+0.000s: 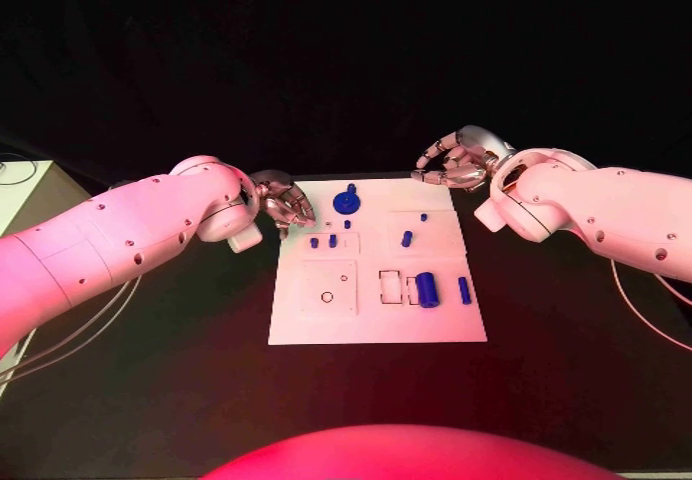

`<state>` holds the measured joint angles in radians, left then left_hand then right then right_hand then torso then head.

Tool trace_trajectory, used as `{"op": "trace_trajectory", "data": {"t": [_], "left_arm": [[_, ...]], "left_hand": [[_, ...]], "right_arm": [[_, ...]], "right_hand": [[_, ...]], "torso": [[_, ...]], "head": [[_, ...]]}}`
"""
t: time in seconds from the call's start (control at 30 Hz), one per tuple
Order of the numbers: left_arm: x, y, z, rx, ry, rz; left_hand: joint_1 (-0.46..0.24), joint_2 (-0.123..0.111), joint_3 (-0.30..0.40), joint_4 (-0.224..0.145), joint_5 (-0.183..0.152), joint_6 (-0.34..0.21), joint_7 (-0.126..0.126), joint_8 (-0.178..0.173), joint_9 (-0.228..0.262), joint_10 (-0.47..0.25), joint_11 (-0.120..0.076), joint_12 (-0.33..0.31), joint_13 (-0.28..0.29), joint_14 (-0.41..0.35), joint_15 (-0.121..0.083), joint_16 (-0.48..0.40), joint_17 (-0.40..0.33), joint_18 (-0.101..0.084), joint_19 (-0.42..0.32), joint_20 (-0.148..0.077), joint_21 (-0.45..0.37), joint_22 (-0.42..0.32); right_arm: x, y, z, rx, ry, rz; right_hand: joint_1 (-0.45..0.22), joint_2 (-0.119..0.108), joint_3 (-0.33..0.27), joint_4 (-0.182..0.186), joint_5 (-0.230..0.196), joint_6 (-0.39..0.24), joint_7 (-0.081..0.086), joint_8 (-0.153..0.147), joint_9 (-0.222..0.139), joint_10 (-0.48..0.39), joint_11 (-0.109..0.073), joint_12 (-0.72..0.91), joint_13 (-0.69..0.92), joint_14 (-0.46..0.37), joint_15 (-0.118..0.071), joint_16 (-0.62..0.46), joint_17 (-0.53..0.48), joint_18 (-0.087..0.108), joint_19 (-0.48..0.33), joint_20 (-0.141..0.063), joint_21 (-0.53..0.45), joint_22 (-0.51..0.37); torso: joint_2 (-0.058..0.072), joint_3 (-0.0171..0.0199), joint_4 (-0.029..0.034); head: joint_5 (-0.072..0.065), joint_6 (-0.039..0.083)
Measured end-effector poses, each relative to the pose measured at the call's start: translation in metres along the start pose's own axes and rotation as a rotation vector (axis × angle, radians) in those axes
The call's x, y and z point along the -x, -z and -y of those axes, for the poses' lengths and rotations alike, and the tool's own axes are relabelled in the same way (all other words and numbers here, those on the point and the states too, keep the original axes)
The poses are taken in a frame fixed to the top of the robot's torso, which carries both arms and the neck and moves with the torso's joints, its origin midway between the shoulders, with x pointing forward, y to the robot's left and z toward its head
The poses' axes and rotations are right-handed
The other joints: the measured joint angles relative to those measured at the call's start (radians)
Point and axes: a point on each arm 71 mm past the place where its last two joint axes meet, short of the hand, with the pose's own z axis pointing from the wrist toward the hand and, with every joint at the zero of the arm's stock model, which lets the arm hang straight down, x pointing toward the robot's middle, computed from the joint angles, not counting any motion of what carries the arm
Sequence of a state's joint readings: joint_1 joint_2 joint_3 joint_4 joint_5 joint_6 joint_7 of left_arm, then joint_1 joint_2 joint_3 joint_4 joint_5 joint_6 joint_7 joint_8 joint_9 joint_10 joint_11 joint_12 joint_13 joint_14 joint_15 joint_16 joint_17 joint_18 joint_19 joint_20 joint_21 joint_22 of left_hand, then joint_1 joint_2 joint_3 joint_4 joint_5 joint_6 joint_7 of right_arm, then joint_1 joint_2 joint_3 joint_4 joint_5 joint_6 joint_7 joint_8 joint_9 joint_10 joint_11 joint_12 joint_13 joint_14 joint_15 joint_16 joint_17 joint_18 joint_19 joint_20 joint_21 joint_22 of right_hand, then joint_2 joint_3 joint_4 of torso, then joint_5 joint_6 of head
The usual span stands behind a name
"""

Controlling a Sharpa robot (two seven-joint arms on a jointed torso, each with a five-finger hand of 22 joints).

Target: Assemble the parts on the task board

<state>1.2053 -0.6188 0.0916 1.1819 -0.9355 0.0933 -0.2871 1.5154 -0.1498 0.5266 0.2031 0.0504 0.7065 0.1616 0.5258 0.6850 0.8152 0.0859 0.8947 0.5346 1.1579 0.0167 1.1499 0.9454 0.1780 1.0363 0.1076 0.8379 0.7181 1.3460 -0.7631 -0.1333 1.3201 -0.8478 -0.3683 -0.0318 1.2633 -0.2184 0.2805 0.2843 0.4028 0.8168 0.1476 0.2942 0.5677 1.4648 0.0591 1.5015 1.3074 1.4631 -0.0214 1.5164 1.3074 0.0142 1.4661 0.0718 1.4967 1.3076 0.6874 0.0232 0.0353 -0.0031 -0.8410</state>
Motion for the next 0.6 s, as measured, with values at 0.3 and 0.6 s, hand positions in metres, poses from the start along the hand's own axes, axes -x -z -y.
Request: {"op": "trace_trajectory", "data": {"t": [0.3, 0.6], "left_arm": [[-0.010, -0.006, 0.016, -0.283, -0.051, 0.153], [-0.026, -0.017, 0.030, -0.428, -0.255, 0.240]], "left_hand": [[-0.036, -0.074, 0.120, -0.149, 0.000, 0.032, 0.010, -0.078, -0.123, -0.023, 0.017, -0.151, -0.160, -0.118, 0.009, -0.094, -0.175, 0.000, -0.074, 0.009, 0.040, 0.052], [-0.064, -0.081, 0.095, -0.182, 0.000, 0.050, -0.005, -0.114, -0.174, -0.047, 0.032, -0.230, -0.240, -0.031, 0.021, 0.013, -0.113, 0.000, -0.041, 0.020, 0.057, 0.056]], "right_arm": [[0.000, 0.000, 0.000, 0.009, -0.002, 0.004], [0.000, 0.000, -0.002, 0.021, -0.002, 0.011]], "right_hand": [[0.000, 0.000, 0.000, 0.000, 0.004, 0.000, 0.000, 0.004, 0.000, 0.000, 0.000, 0.000, 0.000, 0.000, 0.000, 0.000, 0.000, 0.000, 0.000, 0.000, 0.000, 0.000], [0.000, 0.000, 0.000, 0.000, 0.004, 0.000, 0.000, 0.004, -0.001, 0.000, 0.000, 0.000, 0.000, 0.000, 0.000, 0.000, 0.000, 0.000, 0.000, 0.000, 0.000, 0.000]], "torso": [[0.000, -0.0007, -0.0010], [0.001, -0.0006, -0.0016]], "head": [[-0.004, 0.019], [-0.004, 0.031]]}}
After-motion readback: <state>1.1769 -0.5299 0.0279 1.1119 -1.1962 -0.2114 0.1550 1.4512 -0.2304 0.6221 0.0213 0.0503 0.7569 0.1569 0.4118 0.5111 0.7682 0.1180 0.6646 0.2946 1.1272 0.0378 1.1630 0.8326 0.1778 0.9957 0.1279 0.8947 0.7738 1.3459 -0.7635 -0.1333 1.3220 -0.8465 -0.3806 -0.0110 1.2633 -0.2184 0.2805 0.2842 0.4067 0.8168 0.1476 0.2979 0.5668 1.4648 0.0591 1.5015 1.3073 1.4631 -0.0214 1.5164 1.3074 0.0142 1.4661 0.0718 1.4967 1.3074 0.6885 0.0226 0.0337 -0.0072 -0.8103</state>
